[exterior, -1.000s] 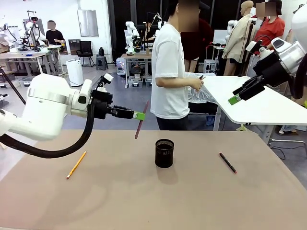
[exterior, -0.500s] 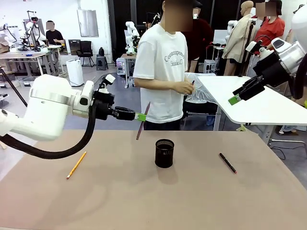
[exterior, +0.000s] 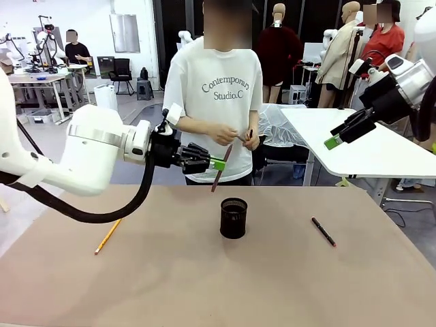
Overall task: Place the pens into the pen holder.
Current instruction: Pick up a writing instrument from the table and place it into the Pen holder.
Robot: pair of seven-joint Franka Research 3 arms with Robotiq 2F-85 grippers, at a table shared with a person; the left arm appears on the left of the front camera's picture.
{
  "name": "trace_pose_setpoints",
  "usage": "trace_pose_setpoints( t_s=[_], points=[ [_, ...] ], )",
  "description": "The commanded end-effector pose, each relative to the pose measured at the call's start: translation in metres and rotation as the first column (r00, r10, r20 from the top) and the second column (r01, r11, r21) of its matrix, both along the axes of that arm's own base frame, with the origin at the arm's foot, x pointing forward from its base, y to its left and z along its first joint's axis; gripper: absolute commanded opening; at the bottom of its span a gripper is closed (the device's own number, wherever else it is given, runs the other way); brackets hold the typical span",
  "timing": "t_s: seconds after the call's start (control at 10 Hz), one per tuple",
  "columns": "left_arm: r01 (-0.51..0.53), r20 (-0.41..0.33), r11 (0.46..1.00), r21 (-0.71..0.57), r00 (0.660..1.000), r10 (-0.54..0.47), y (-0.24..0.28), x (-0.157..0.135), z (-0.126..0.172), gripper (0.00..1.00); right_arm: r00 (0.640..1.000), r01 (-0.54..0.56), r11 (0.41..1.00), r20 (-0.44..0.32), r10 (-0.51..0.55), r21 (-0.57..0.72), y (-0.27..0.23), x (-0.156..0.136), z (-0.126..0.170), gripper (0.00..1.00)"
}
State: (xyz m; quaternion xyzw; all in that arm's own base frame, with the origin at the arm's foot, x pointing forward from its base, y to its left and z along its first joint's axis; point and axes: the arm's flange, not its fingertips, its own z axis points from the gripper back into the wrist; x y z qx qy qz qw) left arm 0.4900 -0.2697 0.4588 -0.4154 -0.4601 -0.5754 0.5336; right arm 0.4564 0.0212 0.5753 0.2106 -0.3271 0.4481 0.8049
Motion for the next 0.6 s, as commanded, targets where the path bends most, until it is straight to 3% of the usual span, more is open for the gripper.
trace_pose_setpoints(
  t_s=[0.0,0.1,0.2,0.4,0.5],
  points=[
    [-0.010,0.068,0.997,-0.074,0.998,0.015,-0.001,0.003,-0.001,0.00,1.000,-0.003,1.000,0.001,0.003,0.003,0.000,0.000,0.001,1.00],
    [-0.004,0.063,0.995,-0.098,0.998,0.010,-0.003,0.009,-0.006,0.00,1.000,-0.003,1.000,0.001,0.003,0.003,0.000,0.000,0.001,1.00],
    [-0.004,0.033,1.000,-0.020,0.999,0.005,0.000,0.003,0.003,0.00,1.000,-0.003,1.000,0.001,0.003,0.003,0.000,0.000,0.001,1.00],
    [-0.009,0.046,0.999,-0.043,0.999,0.011,-0.001,0.006,0.002,0.00,1.000,-0.003,1.000,0.001,0.003,0.003,0.000,0.000,0.001,1.00],
    [-0.032,0.045,0.998,-0.060,0.998,0.035,0.024,0.003,0.009,0.00,1.000,-0.003,1.000,0.001,0.003,0.003,0.000,0.000,0.001,1.00]
  ],
)
